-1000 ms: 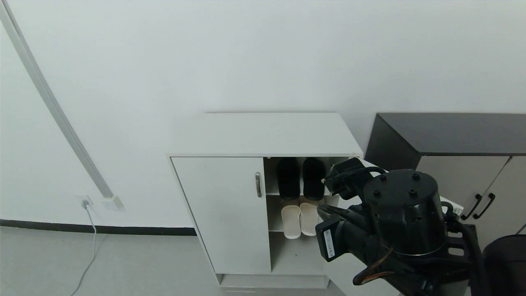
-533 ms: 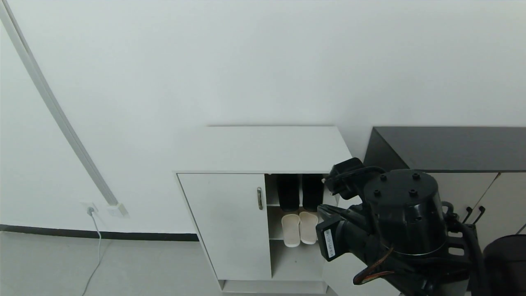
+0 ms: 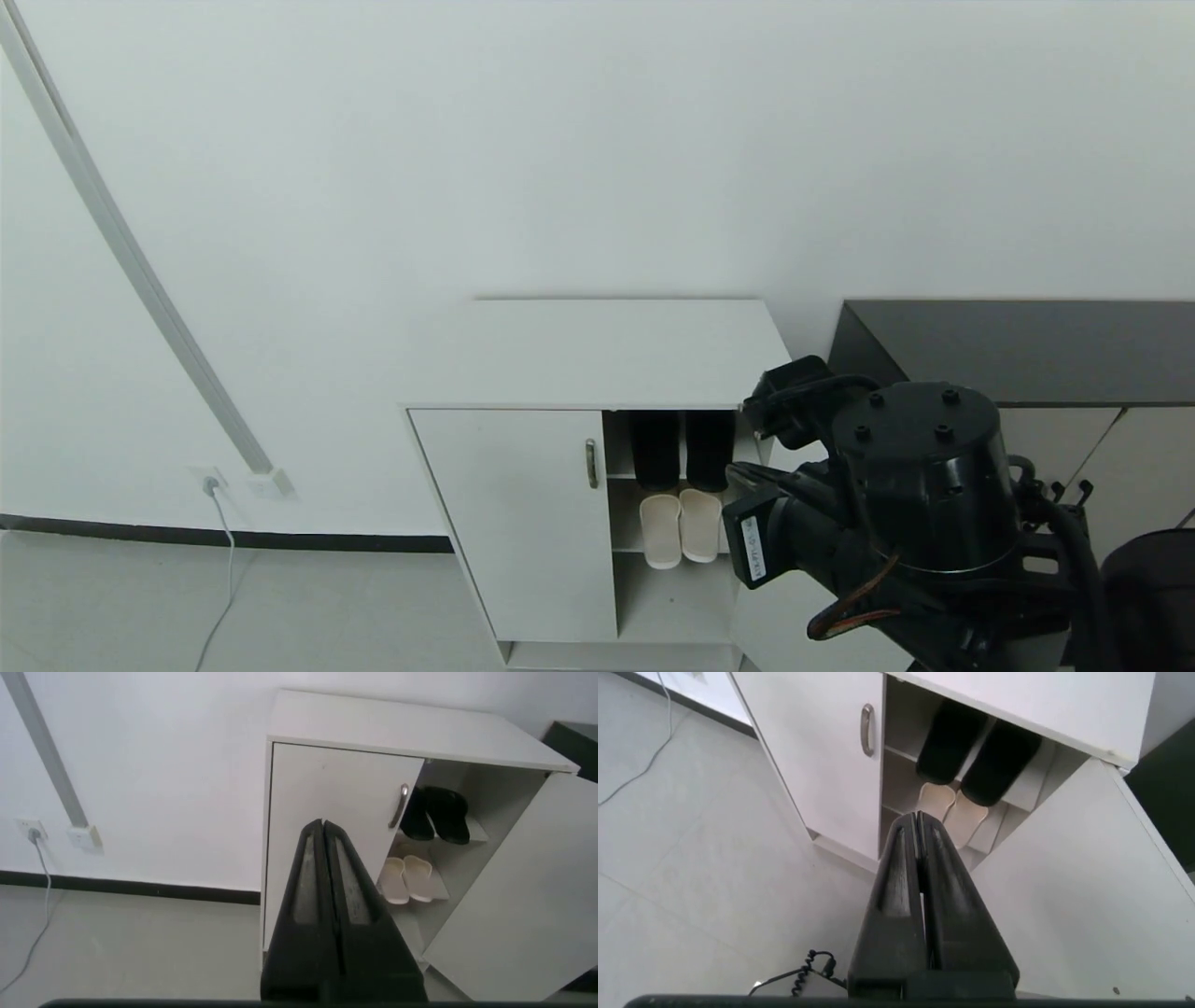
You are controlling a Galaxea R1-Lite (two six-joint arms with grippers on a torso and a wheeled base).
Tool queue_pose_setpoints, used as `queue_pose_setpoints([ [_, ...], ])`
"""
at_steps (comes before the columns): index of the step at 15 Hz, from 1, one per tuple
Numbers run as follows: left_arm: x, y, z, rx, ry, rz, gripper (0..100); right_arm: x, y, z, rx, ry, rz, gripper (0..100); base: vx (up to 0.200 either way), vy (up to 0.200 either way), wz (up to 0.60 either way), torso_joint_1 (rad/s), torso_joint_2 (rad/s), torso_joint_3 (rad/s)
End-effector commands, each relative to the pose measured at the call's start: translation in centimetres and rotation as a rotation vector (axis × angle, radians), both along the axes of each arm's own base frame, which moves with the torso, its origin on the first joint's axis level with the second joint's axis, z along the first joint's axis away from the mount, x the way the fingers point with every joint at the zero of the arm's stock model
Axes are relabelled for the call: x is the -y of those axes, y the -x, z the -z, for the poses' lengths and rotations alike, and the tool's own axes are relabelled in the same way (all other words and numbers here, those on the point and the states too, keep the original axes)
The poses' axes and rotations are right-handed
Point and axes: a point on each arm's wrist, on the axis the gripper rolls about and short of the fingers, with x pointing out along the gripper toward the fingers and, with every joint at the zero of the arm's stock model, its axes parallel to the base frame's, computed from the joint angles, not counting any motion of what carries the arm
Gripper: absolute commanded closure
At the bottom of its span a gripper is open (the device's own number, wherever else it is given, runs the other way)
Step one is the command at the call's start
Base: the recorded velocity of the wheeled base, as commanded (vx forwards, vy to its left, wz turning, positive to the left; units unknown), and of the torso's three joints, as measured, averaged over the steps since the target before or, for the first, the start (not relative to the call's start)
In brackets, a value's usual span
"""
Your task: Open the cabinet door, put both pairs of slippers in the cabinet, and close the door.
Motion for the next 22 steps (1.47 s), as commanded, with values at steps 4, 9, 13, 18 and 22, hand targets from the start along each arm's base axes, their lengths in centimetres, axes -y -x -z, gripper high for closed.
queue_pose_setpoints([
  [4, 0.0, 0.0, 0.0, -0.001, 0.000, -0.002, 100, 0.1, 0.0, 0.0, -0.001, 0.000, 0.001, 100, 0.000, 0.000, -0.45, 0.002, 0.00, 0.002],
  [9, 0.0, 0.0, 0.0, -0.001, 0.002, -0.002, 100, 0.6, -0.9, 0.1, -0.001, 0.003, 0.035, 100, 0.000, 0.000, -0.36, 0.003, 0.00, 0.001],
  [13, 0.0, 0.0, 0.0, -0.001, 0.003, -0.003, 100, 1.0, -1.8, 0.4, -0.001, 0.017, 0.062, 100, 0.000, 0.000, 0.00, 0.000, 0.00, 0.000],
  [18, 0.0, 0.0, 0.0, -0.001, 0.005, -0.003, 100, 1.1, -1.9, 0.3, 0.004, 0.012, 0.070, 100, -0.120, 0.000, 0.00, 0.001, 0.00, 0.002],
  [22, 0.0, 0.0, 0.0, -0.001, 0.005, -0.003, 100, 1.2, -2.1, 0.3, 0.007, 0.010, 0.077, 100, -0.200, 0.000, 0.00, -0.006, 0.00, 0.000],
])
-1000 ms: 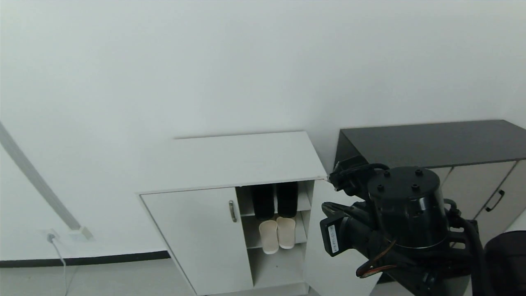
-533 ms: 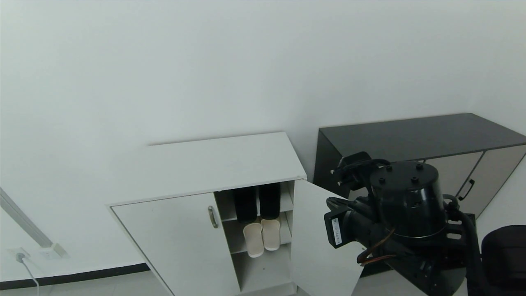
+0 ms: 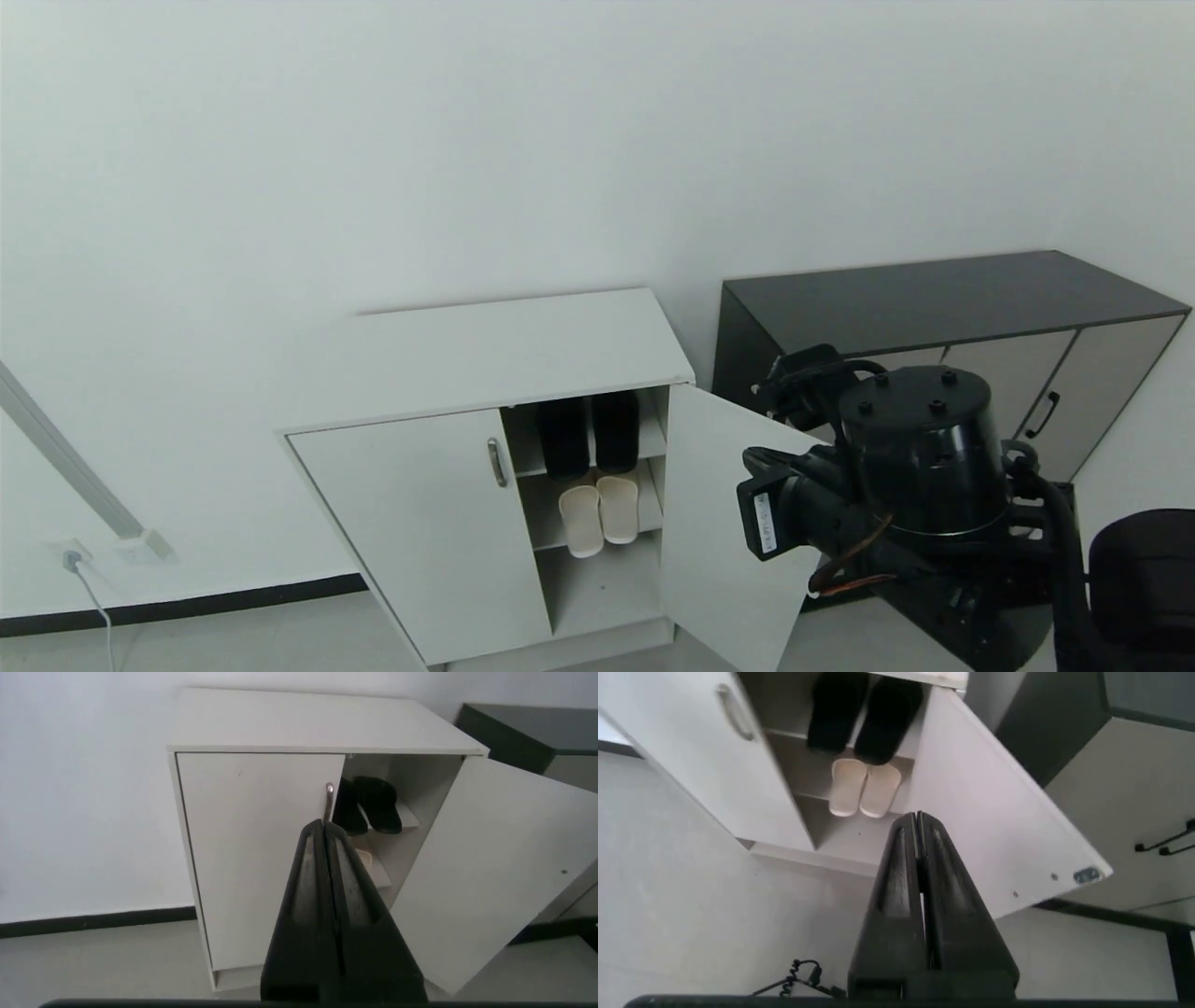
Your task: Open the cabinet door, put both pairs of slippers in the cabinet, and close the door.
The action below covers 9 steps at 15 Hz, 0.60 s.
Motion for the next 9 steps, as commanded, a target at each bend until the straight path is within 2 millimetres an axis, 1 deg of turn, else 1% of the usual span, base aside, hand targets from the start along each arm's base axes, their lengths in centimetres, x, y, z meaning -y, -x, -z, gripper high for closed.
queue_pose_setpoints([
  [1, 0.0, 0.0, 0.0, -0.002, 0.001, -0.001, 100, 0.3, -0.4, 0.0, 0.001, -0.001, 0.016, 100, -0.200, 0.000, 0.00, -0.002, 0.00, -0.002],
  [2, 0.0, 0.0, 0.0, -0.002, -0.001, -0.001, 100, 1.0, -1.4, 0.0, 0.003, 0.002, 0.057, 100, 0.000, 0.000, 0.00, 0.000, 0.00, 0.000],
  [4, 0.0, 0.0, 0.0, -0.002, -0.001, -0.001, 100, 2.1, -4.5, 0.6, -0.010, 0.021, 0.129, 100, 0.000, 0.000, 0.00, 0.000, 0.00, 0.000],
  [5, 0.0, 0.0, 0.0, -0.002, -0.001, -0.001, 100, 3.0, -6.5, 0.4, -0.015, -0.001, 0.147, 100, 0.000, 0.000, 0.00, 0.000, 0.00, 0.000],
  [7, 0.0, 0.0, 0.0, 0.000, -0.001, -0.001, 100, 4.6, -9.9, -0.1, -0.026, -0.045, 0.149, 100, 0.000, 0.000, 0.00, 0.000, 0.00, 0.000],
  [9, 0.0, 0.0, -0.1, 0.001, -0.001, -0.001, 100, 5.8, -13.4, 0.4, -0.049, -0.035, 0.225, 100, 0.000, 0.000, 0.00, 0.000, 0.00, 0.000],
])
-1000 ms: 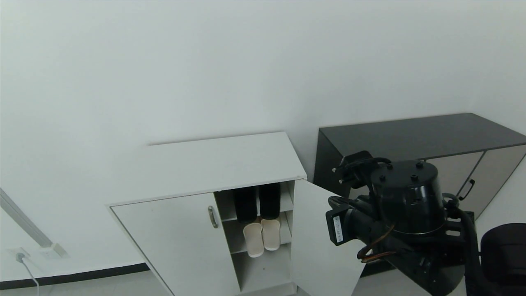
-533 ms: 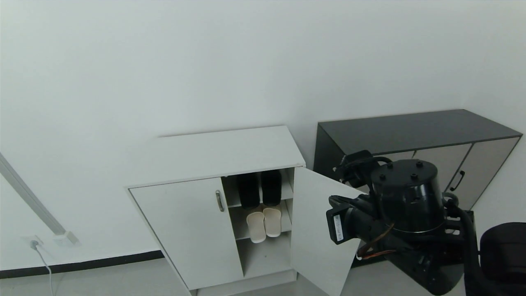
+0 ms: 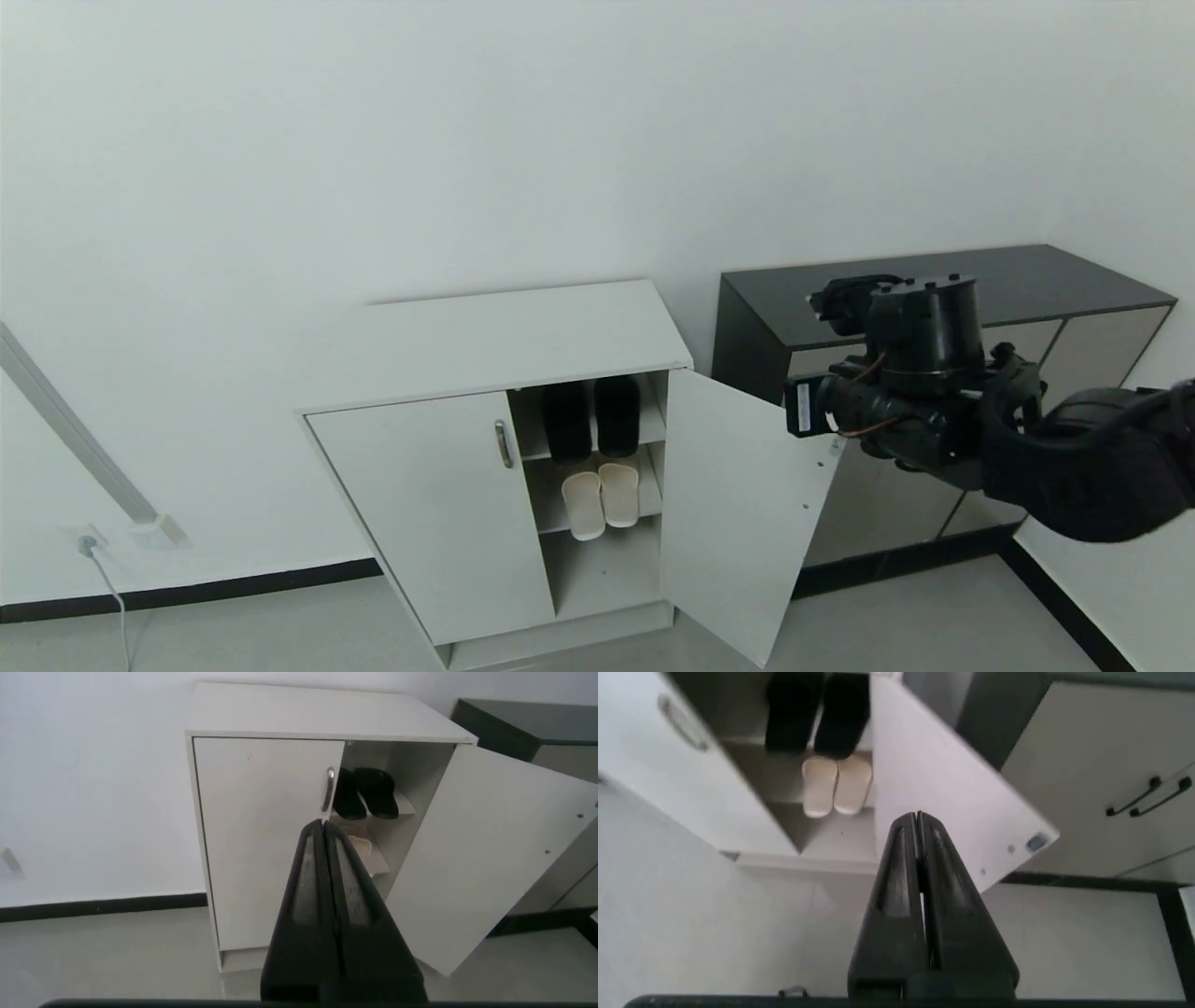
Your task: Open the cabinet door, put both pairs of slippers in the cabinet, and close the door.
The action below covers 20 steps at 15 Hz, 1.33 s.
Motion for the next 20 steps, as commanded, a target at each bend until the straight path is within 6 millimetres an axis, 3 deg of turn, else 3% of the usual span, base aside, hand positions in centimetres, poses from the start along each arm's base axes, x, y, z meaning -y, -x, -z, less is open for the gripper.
queue_pose_setpoints([
  [1, 0.0, 0.0, 0.0, -0.001, 0.000, -0.001, 100, 1.5, -4.8, 1.9, -0.039, 0.011, 0.091, 100, 0.000, 0.000, 0.00, 0.000, 0.00, 0.000],
  [5, 0.0, 0.0, 0.0, -0.001, 0.000, -0.001, 100, 3.2, -9.0, 4.3, -0.071, 0.000, 0.153, 100, 0.000, 0.000, 0.00, 0.000, 0.00, 0.000],
  [9, 0.0, 0.0, 0.0, -0.001, 0.000, 0.001, 100, 3.7, -11.5, 6.5, -0.095, -0.003, 0.185, 100, 0.000, 0.000, 0.00, 0.000, 0.00, 0.000],
  [15, 0.0, 0.0, 0.0, -0.001, 0.000, -0.001, 100, 3.6, -14.0, 8.7, -0.105, 0.000, 0.203, 100, 0.000, 0.000, 0.00, 0.000, 0.00, 0.000],
  [20, 0.0, 0.0, 0.0, -0.002, -0.001, -0.001, 100, 3.8, -14.7, 10.1, -0.126, 0.007, 0.206, 100, 0.000, 0.000, 0.00, 0.000, 0.00, 0.000],
])
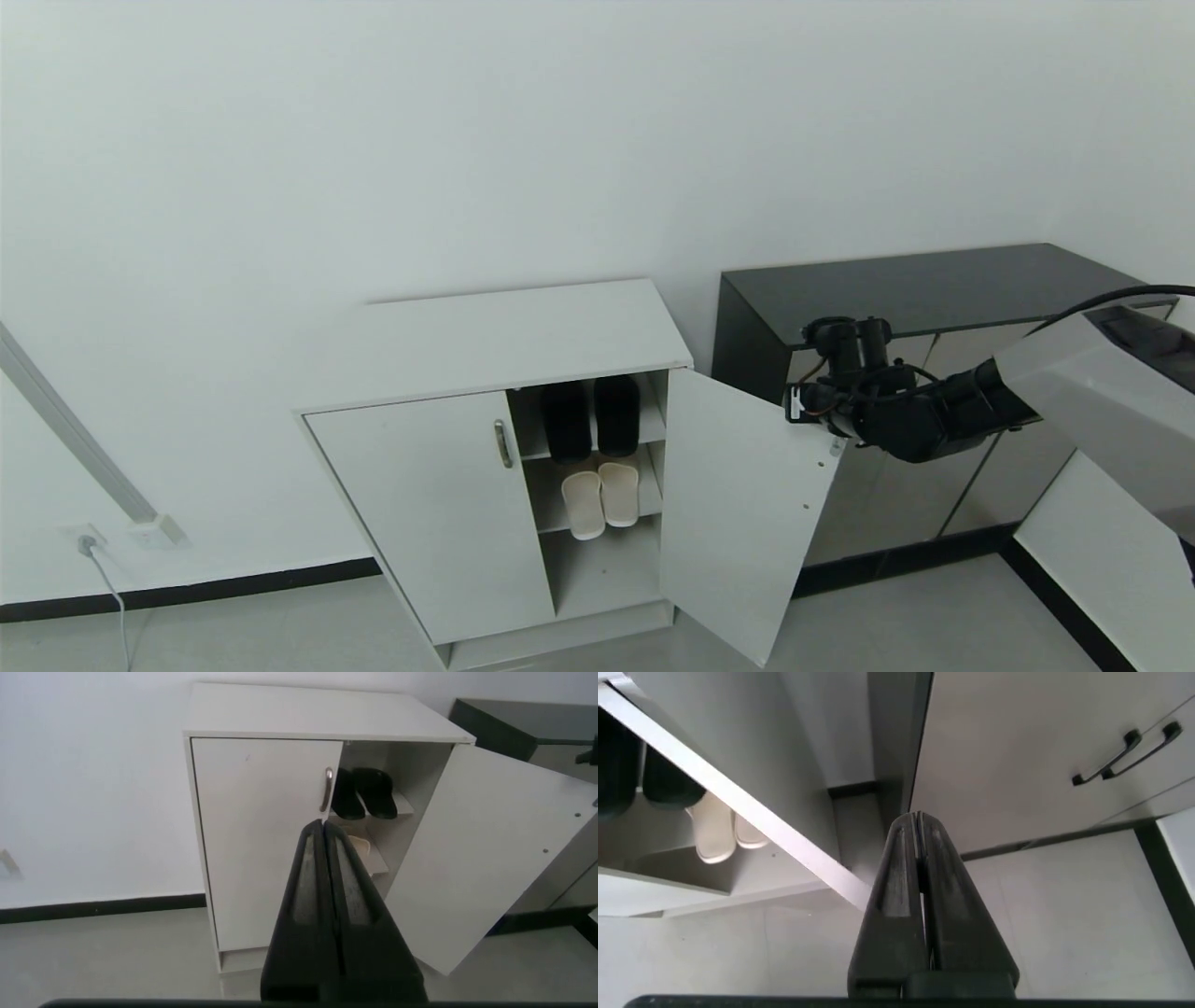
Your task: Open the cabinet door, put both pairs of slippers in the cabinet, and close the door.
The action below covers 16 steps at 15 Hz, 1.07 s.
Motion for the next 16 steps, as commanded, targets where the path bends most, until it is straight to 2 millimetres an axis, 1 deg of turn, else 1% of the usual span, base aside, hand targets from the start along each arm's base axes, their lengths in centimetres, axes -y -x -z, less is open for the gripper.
queue_pose_setpoints([
  [1, 0.0, 0.0, 0.0, -0.002, 0.001, 0.001, 100, 0.0, -0.2, 0.8, -0.016, 0.005, 0.000, 100, 0.000, 0.000, 0.00, 0.000, 0.00, 0.000],
  [7, 0.0, 0.0, 0.0, -0.002, 0.001, -0.001, 100, 0.0, -0.2, 1.1, -0.024, 0.008, 0.000, 100, 0.000, 0.000, 0.00, 0.000, 0.00, 0.000],
  [9, 0.0, 0.0, 0.0, -0.002, 0.001, -0.001, 100, -0.4, 0.5, 0.7, -0.027, 0.008, -0.012, 100, 0.000, 0.000, 0.00, 0.000, 0.00, 0.000],
  [10, 0.0, 0.0, 0.0, 0.000, 0.000, -0.001, 100, -1.0, 1.6, 0.3, -0.034, 0.011, -0.033, 100, 0.000, 0.000, 0.00, 0.000, 0.00, 0.000],
  [13, 0.0, 0.0, 0.0, -0.002, 0.000, -0.001, 100, -2.6, 3.8, -0.8, -0.036, -0.009, -0.075, 100, 0.000, 0.000, 0.00, 0.000, 0.00, 0.000],
  [14, 0.0, 0.0, 0.0, 0.000, 0.000, 0.001, 100, -3.9, 5.6, -1.5, -0.040, -0.016, -0.114, 100, 0.000, 0.000, 0.00, 0.000, 0.00, 0.000],
  [16, 0.0, 0.0, 0.0, -0.002, 0.000, 0.001, 100, -5.3, 7.7, -2.3, -0.039, -0.018, -0.165, 100, 0.000, 0.000, 0.00, 0.000, 0.00, 0.000],
])
